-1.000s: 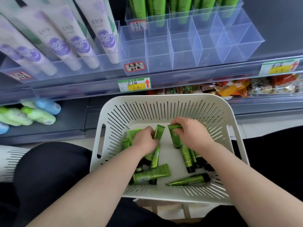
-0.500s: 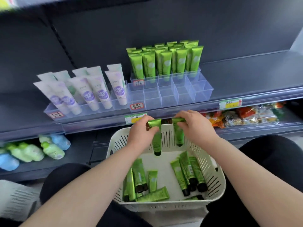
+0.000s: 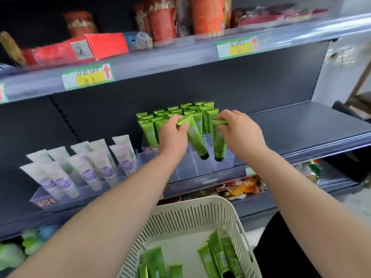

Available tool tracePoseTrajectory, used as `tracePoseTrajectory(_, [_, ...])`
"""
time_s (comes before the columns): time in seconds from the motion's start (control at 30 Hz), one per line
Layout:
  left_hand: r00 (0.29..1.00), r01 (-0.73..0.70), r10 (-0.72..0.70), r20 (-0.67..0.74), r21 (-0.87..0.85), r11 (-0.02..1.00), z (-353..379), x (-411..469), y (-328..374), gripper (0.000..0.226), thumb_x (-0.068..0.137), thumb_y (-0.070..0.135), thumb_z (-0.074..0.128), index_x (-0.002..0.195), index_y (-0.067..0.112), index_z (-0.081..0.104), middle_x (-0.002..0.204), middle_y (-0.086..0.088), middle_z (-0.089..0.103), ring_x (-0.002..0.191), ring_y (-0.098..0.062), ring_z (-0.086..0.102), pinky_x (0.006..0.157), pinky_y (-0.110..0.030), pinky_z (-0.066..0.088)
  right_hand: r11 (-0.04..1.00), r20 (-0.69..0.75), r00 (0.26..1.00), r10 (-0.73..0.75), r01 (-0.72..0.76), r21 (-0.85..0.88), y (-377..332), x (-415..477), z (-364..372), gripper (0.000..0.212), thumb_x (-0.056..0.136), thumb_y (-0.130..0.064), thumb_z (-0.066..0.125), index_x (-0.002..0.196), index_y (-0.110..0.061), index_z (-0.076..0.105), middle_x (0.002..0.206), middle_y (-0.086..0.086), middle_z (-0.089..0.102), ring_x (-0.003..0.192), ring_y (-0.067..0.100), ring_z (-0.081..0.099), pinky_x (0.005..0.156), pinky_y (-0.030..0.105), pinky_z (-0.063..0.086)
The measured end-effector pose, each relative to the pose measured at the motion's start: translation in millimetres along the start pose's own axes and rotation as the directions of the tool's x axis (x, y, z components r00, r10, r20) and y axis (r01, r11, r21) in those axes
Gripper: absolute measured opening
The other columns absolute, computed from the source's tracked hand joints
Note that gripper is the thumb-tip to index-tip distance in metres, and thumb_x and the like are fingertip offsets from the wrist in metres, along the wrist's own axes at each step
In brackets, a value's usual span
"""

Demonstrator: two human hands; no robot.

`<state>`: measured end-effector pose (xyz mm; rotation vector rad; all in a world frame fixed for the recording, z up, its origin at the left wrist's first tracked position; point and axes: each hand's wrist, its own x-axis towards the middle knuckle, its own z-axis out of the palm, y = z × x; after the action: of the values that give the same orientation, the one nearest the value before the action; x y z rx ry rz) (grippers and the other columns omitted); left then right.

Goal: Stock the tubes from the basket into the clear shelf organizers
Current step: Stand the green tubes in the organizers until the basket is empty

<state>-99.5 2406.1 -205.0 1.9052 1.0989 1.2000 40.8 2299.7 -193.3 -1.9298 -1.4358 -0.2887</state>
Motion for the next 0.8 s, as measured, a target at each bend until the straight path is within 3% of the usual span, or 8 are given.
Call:
tracePoseTrajectory(0.2, [1.0, 0.023, -0.024, 0.02, 0.011, 1.0, 56.5, 49.5, 3.7, 0.021, 0.096, 0.019, 0.053, 0.115, 0.022, 0.063, 0.074, 0.007, 0.056, 0.076, -0.027, 0.063, 0.073, -0.044, 0.057, 0.999, 0.033, 0.999, -0.022, 0.024, -0.04, 27.1, 37.4, 8.1, 0.025, 0.094, -0.021, 0.049, 0.117, -0.026, 0.057, 0.099, 0.002, 0.056, 0.099, 0.027, 0.052, 0.067, 0.035, 0.041])
tracePoseTrajectory(0.37, [0.99, 0.03, -0.046, 0.137, 0.116, 0.993, 89.5, 79.6, -7.8, 0.019, 0.097, 0.022, 0.052, 0.112, 0.026, 0.063, 0.087, 0.0, 0.063, 0.081, -0.027, 0.064, 0.074, -0.041, 0.056, 0.999, 0.05, 0.998, -0.023, 0.022, 0.027, 46.9, 58.0, 16.8, 0.025, 0.093, -0.019, 0.049, 0.116, -0.024, 0.058, 0.098, 0.001, 0.057, 0.096, 0.025, 0.053, 0.069, 0.035, 0.043])
tracePoseTrajectory(0.5, [0.97, -0.013, -0.045, 0.238, 0.236, 0.972, 102.7, 89.0, -22.7, 0.019, 0.097, 0.02, 0.051, 0.107, 0.022, 0.067, 0.098, -0.004, 0.068, 0.086, -0.025, 0.061, 0.068, -0.027, 0.039, 0.999, 0.057, 0.998, -0.022, 0.02, 0.03, 54.1, 67.4, 26.1, 0.025, 0.093, -0.02, 0.048, 0.116, -0.024, 0.057, 0.099, 0.001, 0.057, 0.096, 0.025, 0.053, 0.069, 0.036, 0.046])
tracePoseTrajectory(0.6, [0.961, -0.042, -0.037, 0.275, 0.279, 0.959, 103.6, 87.2, -29.5, 0.02, 0.096, 0.016, 0.051, 0.104, 0.019, 0.07, 0.102, 0.001, 0.068, 0.094, -0.021, 0.058, 0.071, -0.024, 0.034, 0.999, 0.054, 0.998, -0.024, 0.022, 0.028, 58.1, 71.1, 32.1, 0.026, 0.093, -0.02, 0.049, 0.117, -0.024, 0.057, 0.099, 0.001, 0.057, 0.096, 0.025, 0.053, 0.067, 0.035, 0.043])
tracePoseTrajectory(0.67, [0.959, -0.037, -0.043, 0.28, 0.274, 0.961, 98.9, 86.9, -30.6, 0.02, 0.097, 0.017, 0.052, 0.107, 0.021, 0.069, 0.105, 0.003, 0.068, 0.096, -0.019, 0.059, 0.074, -0.024, 0.039, 0.999, 0.059, 0.998, -0.028, 0.027, 0.017, 60.0, 72.8, 36.2, 0.026, 0.093, -0.019, 0.049, 0.118, -0.023, 0.057, 0.099, 0.001, 0.057, 0.097, 0.026, 0.053, 0.066, 0.033, 0.041])
tracePoseTrajectory(0.8, [0.955, -0.145, 0.035, 0.294, 0.361, 0.921, 79.7, 86.5, -28.3, 0.028, 0.097, 0.022, 0.055, 0.125, 0.023, 0.059, 0.123, 0.002, 0.063, 0.112, -0.018, 0.058, 0.093, -0.034, 0.048, 0.999, 0.066, 0.997, -0.035, 0.035, 0.008, 57.4, 78.0, 44.2, 0.027, 0.094, -0.019, 0.049, 0.119, -0.022, 0.057, 0.1, 0.002, 0.058, 0.098, 0.026, 0.053, 0.066, 0.032, 0.039])
